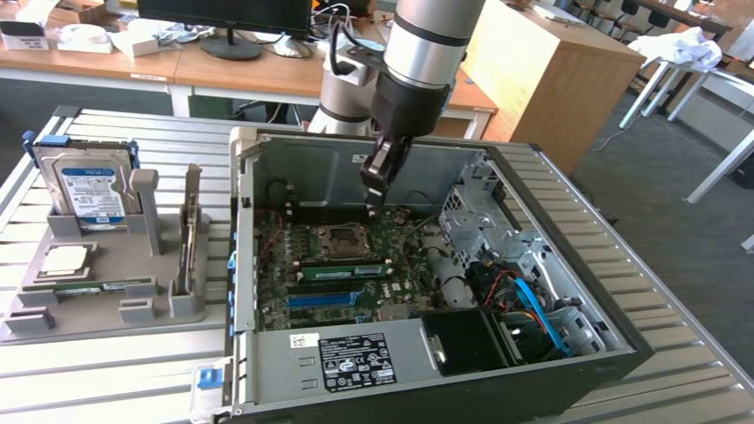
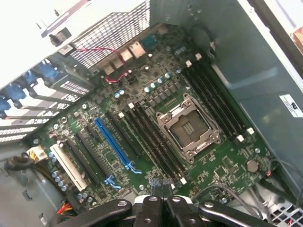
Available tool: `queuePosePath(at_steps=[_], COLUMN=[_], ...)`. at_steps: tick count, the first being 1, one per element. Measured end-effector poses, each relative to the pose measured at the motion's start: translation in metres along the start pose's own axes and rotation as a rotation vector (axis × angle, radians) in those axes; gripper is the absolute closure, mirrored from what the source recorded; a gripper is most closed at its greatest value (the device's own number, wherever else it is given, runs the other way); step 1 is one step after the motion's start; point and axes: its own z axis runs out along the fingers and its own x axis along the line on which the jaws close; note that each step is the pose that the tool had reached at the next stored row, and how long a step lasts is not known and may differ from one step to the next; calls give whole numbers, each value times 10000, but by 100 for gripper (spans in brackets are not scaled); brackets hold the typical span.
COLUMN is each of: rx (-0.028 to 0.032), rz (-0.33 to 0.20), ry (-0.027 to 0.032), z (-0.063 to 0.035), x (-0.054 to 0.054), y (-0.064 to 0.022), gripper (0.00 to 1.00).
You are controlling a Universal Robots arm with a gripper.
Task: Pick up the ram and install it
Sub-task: 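Press down the ram until it locks into place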
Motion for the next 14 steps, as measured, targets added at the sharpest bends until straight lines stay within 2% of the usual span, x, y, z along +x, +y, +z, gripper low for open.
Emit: queuePosePath(at_steps=[14], rx=[17], rz=[1528], ry=[-47], z=[4], x=[0], y=[0], gripper=[90])
